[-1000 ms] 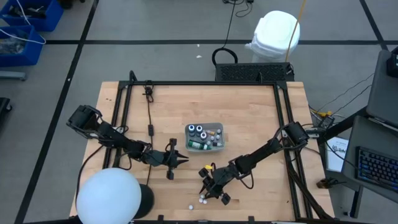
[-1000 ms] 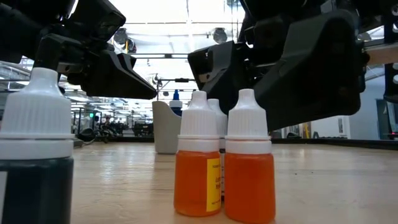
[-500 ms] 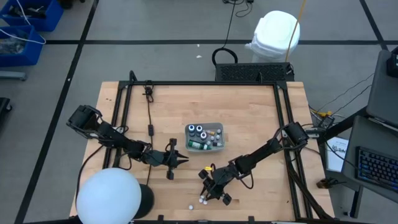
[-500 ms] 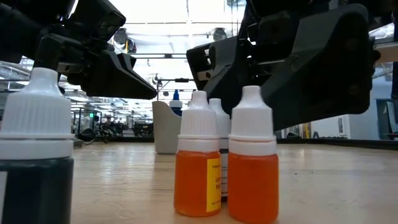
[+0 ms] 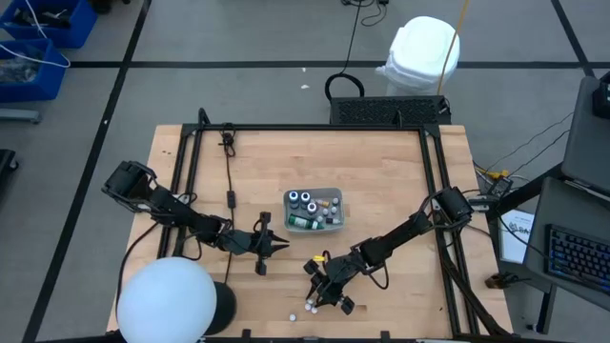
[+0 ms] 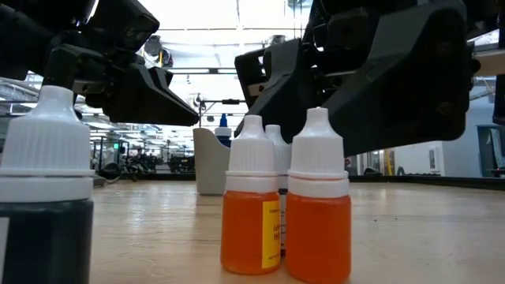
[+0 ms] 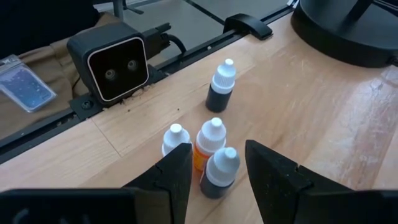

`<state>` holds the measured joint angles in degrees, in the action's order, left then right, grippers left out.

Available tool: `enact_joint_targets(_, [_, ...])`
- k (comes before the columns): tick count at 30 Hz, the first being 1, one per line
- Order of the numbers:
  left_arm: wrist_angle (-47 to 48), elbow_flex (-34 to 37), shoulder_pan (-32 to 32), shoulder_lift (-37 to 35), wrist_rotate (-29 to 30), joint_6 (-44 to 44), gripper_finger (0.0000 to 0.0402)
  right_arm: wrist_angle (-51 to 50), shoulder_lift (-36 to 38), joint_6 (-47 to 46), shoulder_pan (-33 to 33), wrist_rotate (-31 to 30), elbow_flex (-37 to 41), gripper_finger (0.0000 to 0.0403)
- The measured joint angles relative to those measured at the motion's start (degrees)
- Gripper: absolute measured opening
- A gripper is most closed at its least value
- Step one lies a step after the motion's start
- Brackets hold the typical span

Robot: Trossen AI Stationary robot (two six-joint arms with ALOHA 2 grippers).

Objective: Pick & Place food coloring
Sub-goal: Put the small blue food coloring bottle into the gray bin

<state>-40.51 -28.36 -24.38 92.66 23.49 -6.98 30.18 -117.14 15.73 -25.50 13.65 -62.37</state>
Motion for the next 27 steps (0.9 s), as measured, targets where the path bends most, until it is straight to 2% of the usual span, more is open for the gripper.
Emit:
enact_joint_targets(8, [0.0,0.0,-0.01,0.0,0.0,-0.22,0.0047,0.01,-0.01,0.41,0.02,-0.02,0.0,0.0139])
enact_joint_targets(19, [-0.05,0.02,0.0,0.0,0.0,-0.24,0.0047,2.25,-2.07,0.13,0.53,-0.05,-0.01,0.0092])
enact_joint_targets(27, [-0.04,0.02,0.0,0.0,0.04,-0.24,0.0047,2.16,-2.14,0.07,0.95,-0.04,-0.04,0.0079])
